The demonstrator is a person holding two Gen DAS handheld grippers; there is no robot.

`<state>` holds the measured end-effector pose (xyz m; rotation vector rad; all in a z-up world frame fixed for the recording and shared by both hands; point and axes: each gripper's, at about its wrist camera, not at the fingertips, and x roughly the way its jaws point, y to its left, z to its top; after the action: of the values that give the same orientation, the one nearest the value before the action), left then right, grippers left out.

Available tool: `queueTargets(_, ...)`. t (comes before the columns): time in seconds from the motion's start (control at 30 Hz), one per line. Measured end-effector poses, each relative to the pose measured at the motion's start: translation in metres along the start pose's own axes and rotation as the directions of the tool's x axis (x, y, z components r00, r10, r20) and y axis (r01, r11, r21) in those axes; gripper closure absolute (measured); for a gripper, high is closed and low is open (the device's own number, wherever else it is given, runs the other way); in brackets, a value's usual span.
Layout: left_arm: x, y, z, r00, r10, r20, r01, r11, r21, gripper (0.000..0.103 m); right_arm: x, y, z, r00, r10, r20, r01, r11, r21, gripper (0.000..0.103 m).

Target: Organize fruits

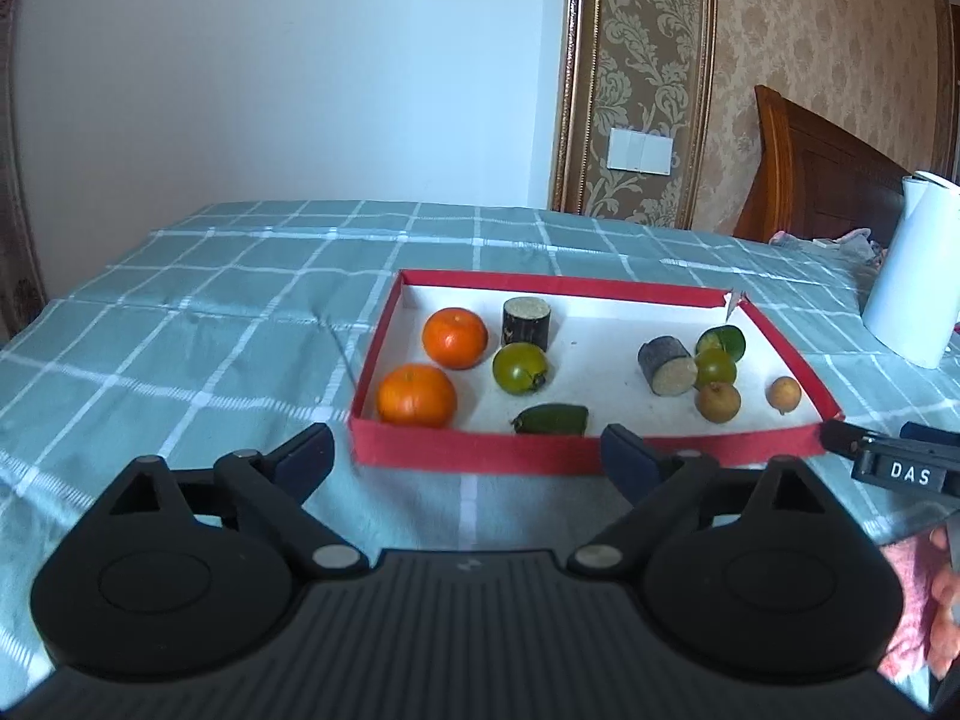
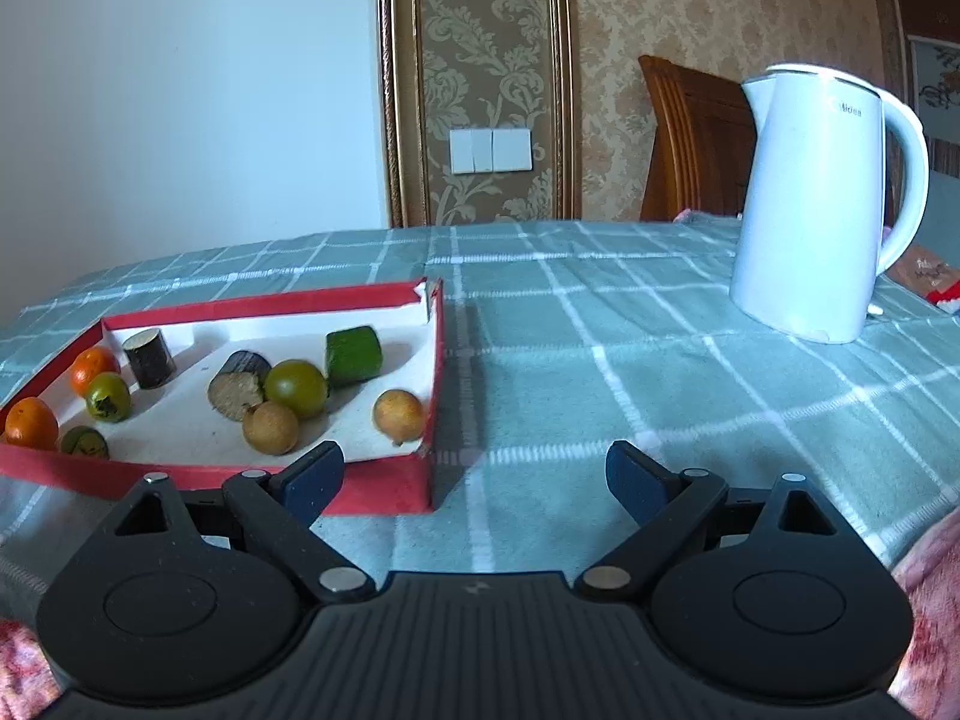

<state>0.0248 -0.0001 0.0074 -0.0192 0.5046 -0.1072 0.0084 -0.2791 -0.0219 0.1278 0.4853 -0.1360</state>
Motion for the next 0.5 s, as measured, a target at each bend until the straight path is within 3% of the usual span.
queueTargets(0.2, -0.016, -0.003, -0.008, 0.999, 0.048, 0.015, -0.048, 0.999, 0.006, 0.000, -0.024, 0.031, -0.012, 0.997, 0.080, 0.012, -0.079, 0.995, -0.053, 0.008)
queueTargets(0.5, -0.029, 0.002, -0.013, 0.996, 0.088, 0.030, -0.088, 0.996, -0.008, 0.000, -0.030, 0.068, -0.016, 0.997, 0.082, 0.013, -0.080, 0.987, -0.139, 0.008)
